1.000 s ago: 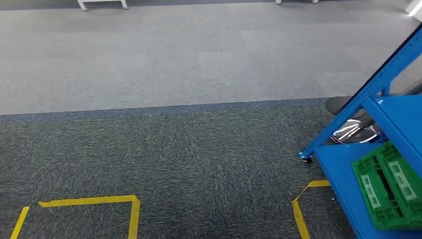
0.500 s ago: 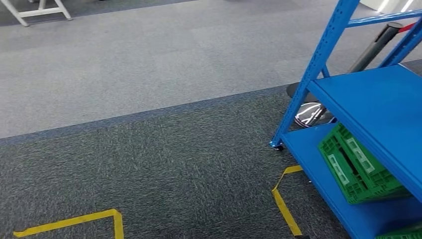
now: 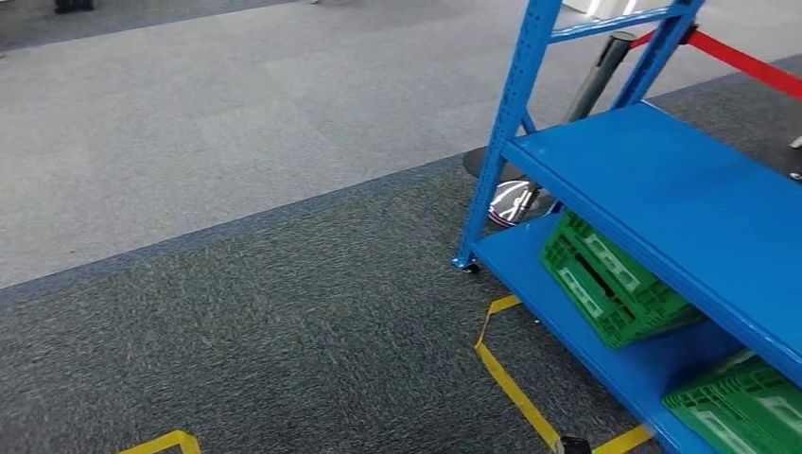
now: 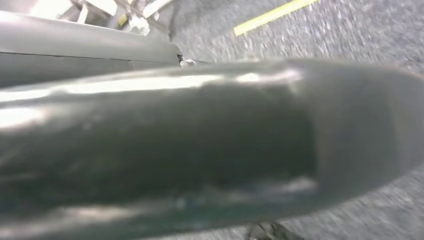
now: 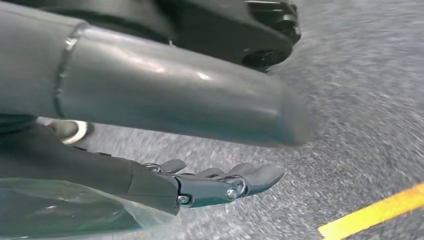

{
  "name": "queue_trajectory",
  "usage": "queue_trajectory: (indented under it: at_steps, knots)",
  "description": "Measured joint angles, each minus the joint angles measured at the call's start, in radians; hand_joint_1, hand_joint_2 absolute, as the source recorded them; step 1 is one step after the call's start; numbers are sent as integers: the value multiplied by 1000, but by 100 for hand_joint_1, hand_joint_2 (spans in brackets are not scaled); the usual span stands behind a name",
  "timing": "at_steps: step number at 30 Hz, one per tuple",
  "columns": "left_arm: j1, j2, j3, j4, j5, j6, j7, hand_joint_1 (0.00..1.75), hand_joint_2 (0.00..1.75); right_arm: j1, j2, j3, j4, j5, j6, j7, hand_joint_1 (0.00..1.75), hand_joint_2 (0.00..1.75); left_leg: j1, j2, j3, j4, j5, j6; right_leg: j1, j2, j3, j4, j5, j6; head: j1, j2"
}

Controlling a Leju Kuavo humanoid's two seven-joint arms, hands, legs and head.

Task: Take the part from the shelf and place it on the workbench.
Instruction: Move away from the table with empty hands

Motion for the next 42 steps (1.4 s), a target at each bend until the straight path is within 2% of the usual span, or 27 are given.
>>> queue_trajectory:
  at_steps: [1,2,3,5,7,9,10,12,14,15,16,17,19,21,23,24,25,27,29,31,32,33,35,37,38,40,42]
  knots:
    - [-1,0,22,0,26,-9,-22,0,0,-3,4,-8,0,4,1,-1,0,0,0,17,0,0,-1,-1,-3,-6,-14,31,-6,4,0,0]
    - [-3,-1,43,0,48,-14,-40,0,0,-5,8,-12,0,9,1,-2,0,0,0,32,1,1,-3,-2,-6,-11,-8,25,7,8,0,0]
    - [-5,-1,64,-1,62,-18,-51,0,0,-5,12,-14,0,12,0,-3,0,0,1,46,3,1,-6,-5,-9,-19,19,-20,35,10,0,0]
    - [-8,0,95,-4,74,-21,-57,0,0,-9,17,-19,0,19,-1,-5,0,0,-1,69,9,6,-13,-15,-9,-62,100,-159,88,11,1,0]
    - [-9,3,118,-5,82,-17,-56,0,0,-16,22,-21,0,32,0,-12,0,0,-7,89,12,12,-21,-25,-4,-89,144,-234,102,-1,1,0]
    - [-12,8,137,-6,82,-5,-49,0,0,-17,26,-21,0,43,1,-21,0,0,-7,107,15,14,-25,-33,-1,-72,143,-236,100,-18,0,0]
    - [-14,11,144,-6,78,4,-40,0,0,-15,28,-22,0,43,1,-24,0,0,-5,101,17,18,-30,-38,-1,-62,143,-237,102,-23,0,0]
    - [-15,17,152,-7,62,17,-13,0,0,-11,30,-27,0,36,-5,-20,0,0,2,55,-1,68,-67,-48,-3,-41,144,-241,105,-35,-2,0]
    - [-9,22,158,-7,50,22,15,0,0,-10,31,-35,0,31,-14,-7,0,0,5,6,-55,190,-130,-51,-3,-16,145,-242,107,-44,-4,0]
    - [-4,24,160,-7,47,25,20,0,0,-9,31,-38,0,30,-18,-1,0,0,5,-2,-86,255,-155,-51,-2,-1,145,-242,107,-46,-4,0]
    - [1,24,162,-7,46,30,14,0,0,-6,31,-41,0,27,-22,5,0,0,5,-5,-108,297,-163,-50,-1,15,146,-241,107,-47,-4,0]
    - [3,22,164,-7,48,34,0,0,0,-2,31,-45,0,21,-28,11,0,0,5,-7,-116,305,-150,-48,0,31,147,-241,107,-47,-4,0]
    - [5,9,171,-7,56,41,-33,0,0,5,31,-60,0,5,-53,26,0,0,6,-25,-85,216,-75,-41,0,62,151,-240,107,-47,-4,0]
    - [5,-11,177,-7,39,54,-56,0,0,7,32,-80,0,-13,-92,43,0,0,10,-76,-37,94,-19,-37,0,90,149,-236,106,-42,-3,0]
    - [10,-32,167,-7,-24,83,-80,0,0,10,32,-103,-1,-37,-121,45,0,0,11,-104,-18,41,-14,-34,-2,116,138,-233,110,-31,-2,0]
    - [13,-43,156,-7,-61,99,-93,0,0,14,32,-116,-1,-47,-127,40,0,0,11,-95,-16,35,-16,-32,-4,129,131,-233,112,-23,-2,0]
    - [15,-52,142,-7,-92,111,-103,0,0,20,31,-128,-1,-52,-129,35,0,0,10,-83,-16,33,-13,-27,-6,128,126,-232,112,-17,-2,0]
    - [18,-65,112,-7,-151,125,-115,0,0,29,31,-143,-1,-46,-134,33,0,0,11,-57,-14,26,-8,-14,-3,78,104,-197,85,-9,3,0]
    - [25,-70,71,-7,-225,129,-120,0,0,30,31,-150,-1,-34,-139,37,0,0,10,-25,-15,24,-7,-6,0,13,52,-84,19,-2,9,0]
    - [33,-70,23,-7,-279,129,-122,0,0,30,31,-155,-1,-30,-141,40,0,0,7,10,-16,24,-8,-4,-2,-5,0,35,-31,4,10,0]
    - [34,-71,4,-7,-290,129,-123,0,0,31,31,-158,-2,-29,-142,41,0,0,7,27,-16,24,-9,-4,-3,-8,-4,51,-29,6,10,0]
    - [34,-72,-11,-7,-294,129,-123,0,0,34,30,-159,-2,-29,-142,41,0,0,7,40,-15,24,-10,-5,-4,-13,15,24,-9,6,10,0]
    - [34,-74,-34,-7,-297,129,-123,0,0,37,30,-162,-3,-29,-142,42,0,0,6,65,-12,25,-13,-9,-3,-47,97,-118,48,5,11,0]
    - [35,-75,-50,-7,-298,129,-123,0,0,34,29,-163,-4,-28,-142,42,0,0,1,85,-9,27,-17,-18,2,-78,159,-223,76,-6,9,0]
    - [34,-75,-57,-7,-298,129,-123,0,0,33,29,-164,-5,-28,-142,42,0,0,-1,94,-8,28,-18,-23,5,-82,167,-238,76,-13,8,0]
    - [32,-76,-66,-7,-299,129,-123,0,0,36,28,-166,-5,-28,-142,42,0,0,0,107,-4,29,-20,-34,5,-61,163,-239,80,-27,8,0]
    - [31,-76,-72,-7,-299,129,-124,0,0,39,26,-168,-6,-28,-142,42,0,0,4,73,-10,58,-46,-46,2,-42,165,-245,85,-40,6,0]
